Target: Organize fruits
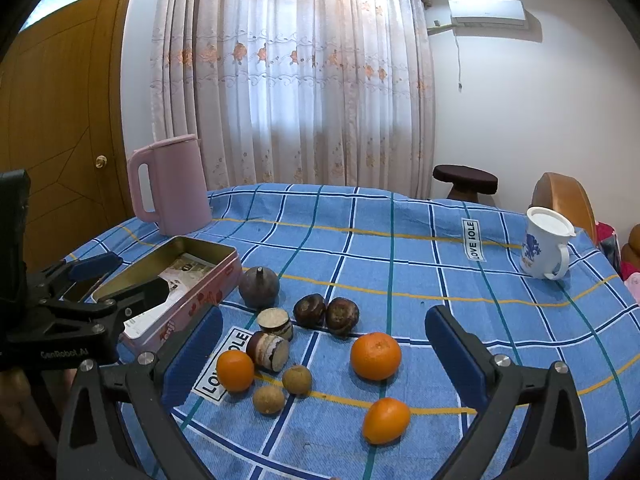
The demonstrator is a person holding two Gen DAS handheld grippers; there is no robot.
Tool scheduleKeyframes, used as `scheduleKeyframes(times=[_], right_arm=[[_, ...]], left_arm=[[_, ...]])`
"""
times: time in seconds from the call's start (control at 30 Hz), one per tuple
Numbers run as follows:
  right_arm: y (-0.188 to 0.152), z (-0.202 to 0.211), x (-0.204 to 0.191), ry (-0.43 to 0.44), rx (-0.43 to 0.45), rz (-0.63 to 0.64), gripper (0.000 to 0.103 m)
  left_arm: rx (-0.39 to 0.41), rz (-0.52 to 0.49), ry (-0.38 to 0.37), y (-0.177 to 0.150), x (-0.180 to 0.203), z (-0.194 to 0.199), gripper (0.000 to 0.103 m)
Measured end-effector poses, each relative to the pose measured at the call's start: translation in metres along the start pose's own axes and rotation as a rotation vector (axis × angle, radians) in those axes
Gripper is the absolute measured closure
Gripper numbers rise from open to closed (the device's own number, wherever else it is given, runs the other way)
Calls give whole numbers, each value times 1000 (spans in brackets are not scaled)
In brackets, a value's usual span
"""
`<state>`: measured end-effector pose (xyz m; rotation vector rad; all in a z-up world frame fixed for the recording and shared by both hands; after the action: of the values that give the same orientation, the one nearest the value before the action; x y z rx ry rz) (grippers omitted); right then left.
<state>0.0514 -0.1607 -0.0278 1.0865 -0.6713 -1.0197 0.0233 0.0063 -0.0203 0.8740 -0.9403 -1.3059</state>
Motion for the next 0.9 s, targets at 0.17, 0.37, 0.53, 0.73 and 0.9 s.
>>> scheduleKeyframes(times=[0.17, 0.37, 0.53, 0.73, 0.9], right_arm=[[0, 0, 0, -1, 0, -1, 1], [-1, -1, 0, 1, -3, -4, 1], [-2, -2, 1, 4, -5, -7, 1], [-3, -1, 1, 3, -5, -9, 1], [-5, -2, 1, 3, -7, -10, 1]], left_arm=[[1, 1, -1, 0, 0, -1, 0], [-2, 0, -1, 0, -1, -1, 0], [-3, 0, -2, 0, -1, -1, 0], [-7, -2, -2, -3, -1, -3, 0], [-12, -3, -1, -6, 2, -7, 0]])
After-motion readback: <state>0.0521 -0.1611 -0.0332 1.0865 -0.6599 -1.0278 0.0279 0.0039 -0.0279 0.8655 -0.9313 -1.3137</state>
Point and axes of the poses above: each gripper's, at about its wrist camera, not at the fingertips, and z roughly against the way its jaws point, x to its right, y to its top, the point moved 3 cm from there along -z, roughly the way its jaws point, and after that the axes turned 6 degrees about x, right-handed, at the moved point
